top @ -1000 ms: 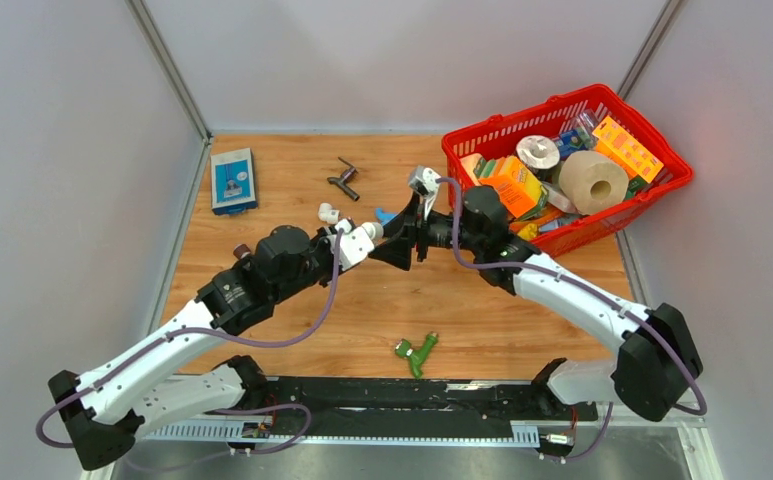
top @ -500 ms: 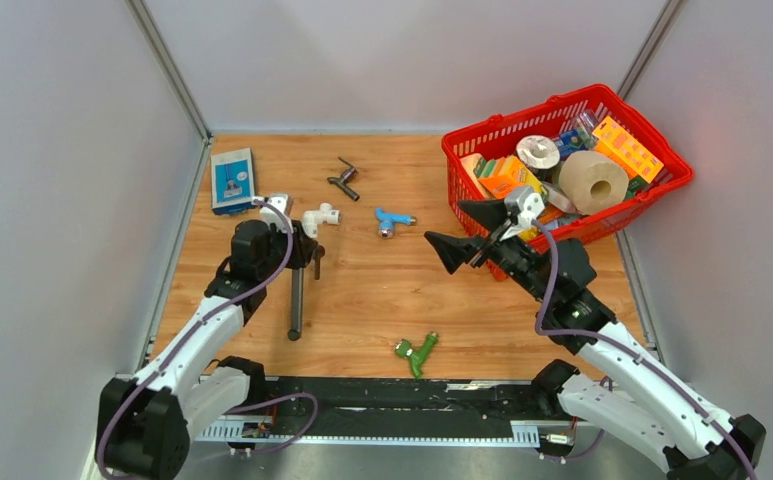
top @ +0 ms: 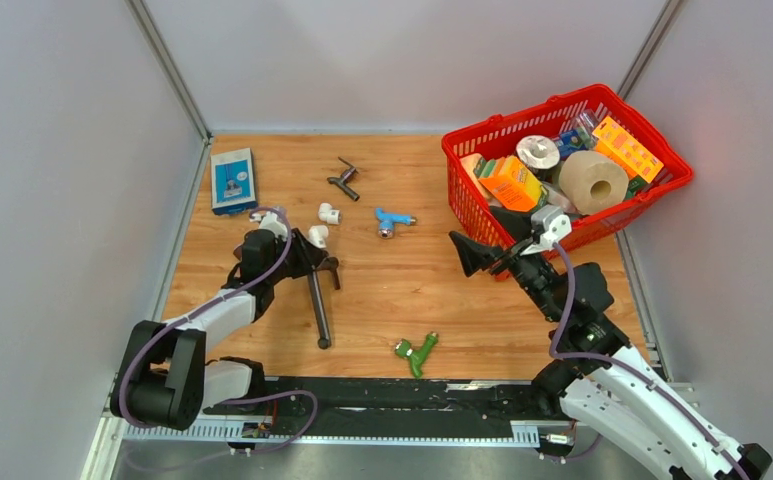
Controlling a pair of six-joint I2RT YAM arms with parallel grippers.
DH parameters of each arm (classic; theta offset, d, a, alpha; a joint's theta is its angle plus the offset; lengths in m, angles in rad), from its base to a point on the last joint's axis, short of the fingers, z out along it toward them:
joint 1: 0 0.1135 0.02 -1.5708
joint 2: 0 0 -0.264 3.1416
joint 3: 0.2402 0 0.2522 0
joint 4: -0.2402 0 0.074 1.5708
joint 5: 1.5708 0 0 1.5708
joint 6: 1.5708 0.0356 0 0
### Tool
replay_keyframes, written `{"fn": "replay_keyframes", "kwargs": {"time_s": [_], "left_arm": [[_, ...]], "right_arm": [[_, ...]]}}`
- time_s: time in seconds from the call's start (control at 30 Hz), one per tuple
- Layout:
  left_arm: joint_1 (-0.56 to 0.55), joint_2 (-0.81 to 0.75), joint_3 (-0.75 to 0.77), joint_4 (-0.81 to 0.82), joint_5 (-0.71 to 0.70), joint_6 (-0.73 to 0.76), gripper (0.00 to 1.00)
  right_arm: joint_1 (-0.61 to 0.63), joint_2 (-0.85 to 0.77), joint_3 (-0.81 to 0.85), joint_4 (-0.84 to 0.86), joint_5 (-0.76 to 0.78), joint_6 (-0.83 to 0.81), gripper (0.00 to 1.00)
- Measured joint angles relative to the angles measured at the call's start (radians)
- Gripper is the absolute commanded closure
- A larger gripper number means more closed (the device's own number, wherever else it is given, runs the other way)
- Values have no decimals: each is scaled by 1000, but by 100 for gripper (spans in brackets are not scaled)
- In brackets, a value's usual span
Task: Install the water faucets
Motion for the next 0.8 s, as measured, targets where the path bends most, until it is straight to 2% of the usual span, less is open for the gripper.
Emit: {"fn": "replay_keyframes", "kwargs": {"time_s": [0.07, 0.1, 0.13, 0.37, 0.53, 0.8], "left_arm": [[1, 1, -2, 0, -10, -1, 55], [3, 1, -2, 1, -14, -2, 45], [4, 1, -2, 3, -19, 0, 29], [12, -40, 10, -32, -77, 19, 28], [13, -188, 84, -161, -154, 78, 27], [13, -450, 296, -414, -269, 207, 27]], "right_arm": [[0, -14, -3, -2, 10, -10, 0], [0, -20, -5, -2, 16, -16, 0], [0, -27, -5, -6, 22, -21, 0], [0, -60, -6, -37, 64, -40, 0], [0, -100, -6, -77, 127, -71, 0], [0, -201, -29, -88, 298, -90, 0]]}}
